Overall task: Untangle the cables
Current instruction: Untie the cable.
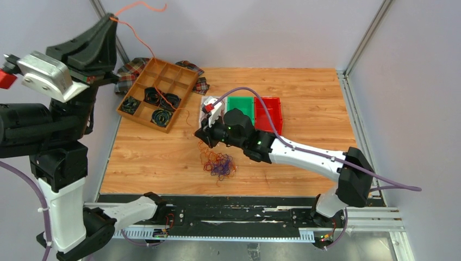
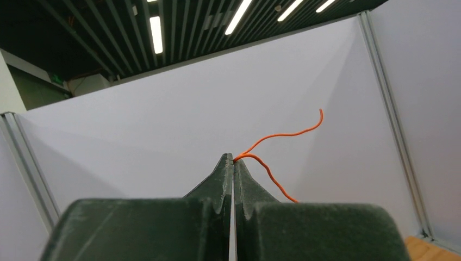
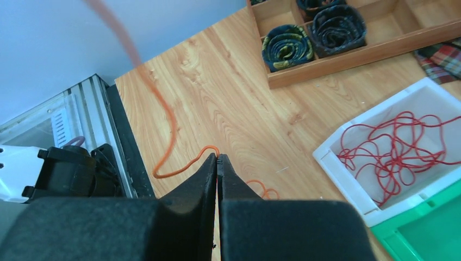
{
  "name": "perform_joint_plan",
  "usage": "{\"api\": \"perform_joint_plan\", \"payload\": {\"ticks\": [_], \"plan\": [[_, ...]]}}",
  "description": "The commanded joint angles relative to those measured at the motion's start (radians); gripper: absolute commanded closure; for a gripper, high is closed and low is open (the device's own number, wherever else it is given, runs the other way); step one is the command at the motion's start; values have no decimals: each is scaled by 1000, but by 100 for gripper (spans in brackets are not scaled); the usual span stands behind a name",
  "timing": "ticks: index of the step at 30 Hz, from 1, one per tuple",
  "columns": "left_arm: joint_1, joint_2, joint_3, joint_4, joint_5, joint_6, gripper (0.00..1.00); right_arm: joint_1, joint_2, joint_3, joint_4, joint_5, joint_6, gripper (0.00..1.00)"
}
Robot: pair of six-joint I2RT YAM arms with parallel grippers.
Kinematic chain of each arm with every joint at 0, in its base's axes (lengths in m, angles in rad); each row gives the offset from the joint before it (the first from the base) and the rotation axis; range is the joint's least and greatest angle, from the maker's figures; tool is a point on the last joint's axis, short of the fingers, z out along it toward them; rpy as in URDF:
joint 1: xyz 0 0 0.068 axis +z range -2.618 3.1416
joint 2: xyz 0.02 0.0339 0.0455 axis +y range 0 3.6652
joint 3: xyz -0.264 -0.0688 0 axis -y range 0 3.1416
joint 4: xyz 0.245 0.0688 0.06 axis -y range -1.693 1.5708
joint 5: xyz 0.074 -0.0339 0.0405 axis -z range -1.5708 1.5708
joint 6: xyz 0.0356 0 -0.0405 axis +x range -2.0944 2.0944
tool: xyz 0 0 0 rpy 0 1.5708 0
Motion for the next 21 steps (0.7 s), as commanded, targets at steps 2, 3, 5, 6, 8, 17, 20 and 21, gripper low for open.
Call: {"api": "perform_joint_plan", "payload": {"ticks": [2,3,5,6,8,17,20,21], "plan": [[-7,-141,-234,-44,-4,-16,99,-20,-149,-47,12,93,5,99],[-7,-167,-287,-49,-3,-17,100,-28,-171,-65,24,98,7,99],[-7,-207,-366,-75,-5,-19,99,-42,-213,-95,32,106,19,99],[-7,-222,-397,-101,-1,-14,99,-49,-230,-105,36,107,23,99],[-7,-254,-471,-145,-11,-22,99,-57,-262,-118,35,112,27,99],[-7,-369,-849,-334,164,-89,90,-59,-352,-144,19,116,25,99],[-7,-362,-909,-345,259,-116,83,-60,-360,-145,9,101,28,100],[-7,-351,-914,-351,290,-125,81,-60,-362,-145,7,96,28,100]]}}
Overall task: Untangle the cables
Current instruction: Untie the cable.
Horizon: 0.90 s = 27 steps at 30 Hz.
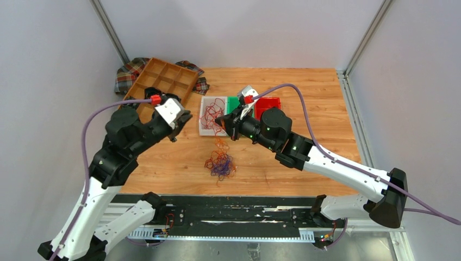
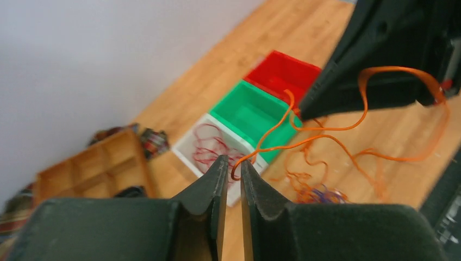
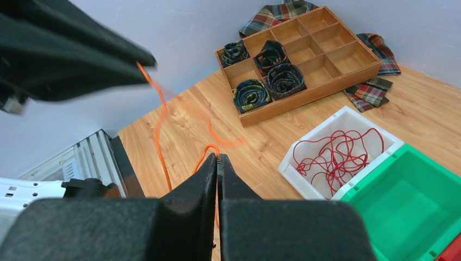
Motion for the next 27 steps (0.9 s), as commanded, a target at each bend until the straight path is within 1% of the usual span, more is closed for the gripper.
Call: {"api": "perform_joint_plan", "payload": {"ticks": [1,2,4,6,8,11,12,15,16,17,18,19,20,24,27], "plan": [[-7,15,-33,-38,186,-61,78,-7,-24,-9,-5,-11,8,99],[-7,30,-31,-44,234,-65,74,-7,-23,-8,-11,-17,9,99],[-7,53,-31,-45,300,-69,73,-7,-21,-8,-20,-28,10,99],[-7,70,-35,-29,338,-71,71,-7,-20,-9,-22,-45,13,99],[-7,91,-21,-34,374,-66,67,-7,-15,-2,-35,-50,16,99],[-7,129,5,-105,454,12,64,-7,-13,0,-39,-42,30,99],[-7,136,3,-120,465,31,63,-7,-14,-1,-35,-44,34,99],[-7,145,-15,-109,428,29,62,-7,-9,3,-25,-62,48,99],[-7,146,-21,-95,415,11,59,-7,-7,5,-23,-68,50,99],[-7,147,-23,-87,418,0,52,-7,-6,8,-25,-71,52,99],[-7,149,-23,-78,425,-13,42,-7,-5,9,-25,-76,53,99],[-7,151,-23,-60,428,-41,36,-6,-6,8,-23,-78,52,99],[-7,153,-22,-43,422,-70,35,-7,-8,7,-24,-80,53,99],[-7,167,-11,-15,454,-135,34,-7,-20,1,-21,-84,53,99],[-7,183,-10,-19,467,-155,38,-6,-28,-1,-20,-91,56,99]]}}
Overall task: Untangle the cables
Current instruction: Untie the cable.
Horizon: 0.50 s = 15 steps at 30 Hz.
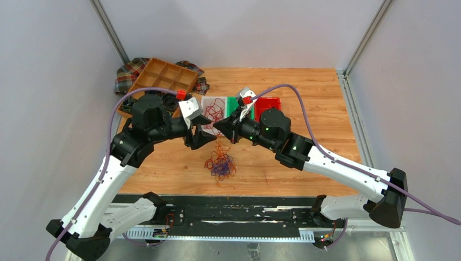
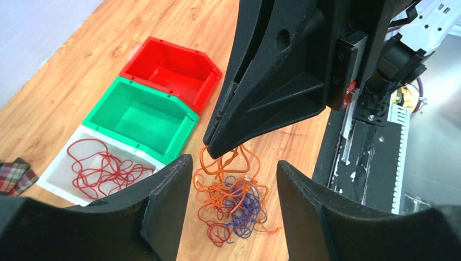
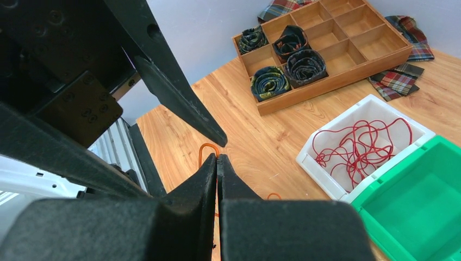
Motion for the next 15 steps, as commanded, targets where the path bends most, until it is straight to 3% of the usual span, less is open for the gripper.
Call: {"api": "perform_joint_plan", "payload": {"ticks": [1,10,15], "plan": [[-6,21,16,31,41,-59,41,-6,-27,-3,16,-24,15,99],[-3,59,73,-60,47,26,95,-6,-63,-47,39,-35,41,99],[-2,49,86,-64,37,45,99,-7,-71,-58,43,-53,58,99]]}}
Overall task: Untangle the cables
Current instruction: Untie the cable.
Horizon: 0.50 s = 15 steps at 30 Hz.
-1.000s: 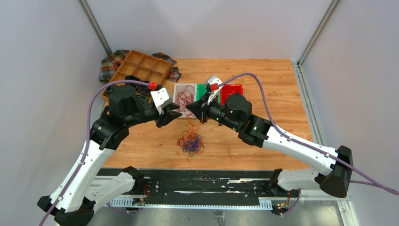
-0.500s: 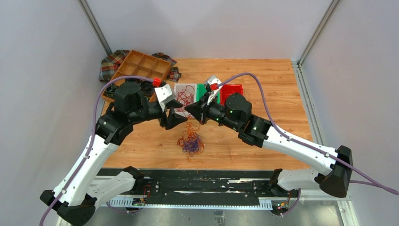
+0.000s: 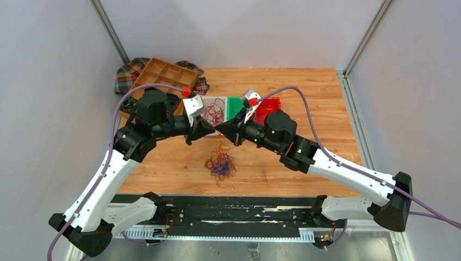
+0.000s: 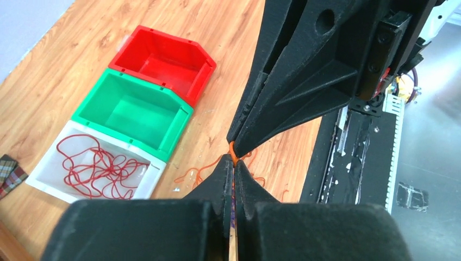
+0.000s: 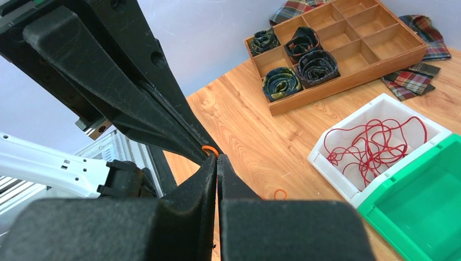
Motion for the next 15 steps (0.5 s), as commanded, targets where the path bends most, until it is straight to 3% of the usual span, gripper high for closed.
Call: {"api": "perform_joint_plan", "payload": {"ticks": [1,4,7,10,15], "plan": [[-3,-15,46,-27,10,47,99,-7,-24,-23,32,-20,24,99],[-3,-20,65,-76,23,88,97,-5,-39,-38,35,-4,22,99],[-3,-25,77,-106,86,66,67,-5,-47,-46,32,9,14,99],[-3,-37,45,-36,137,-88,50,-6,-47,-46,35,11,15,99],[0,-67,-48,122,127,-301,46,-5,-49,-39,39,-6,23,99]]}}
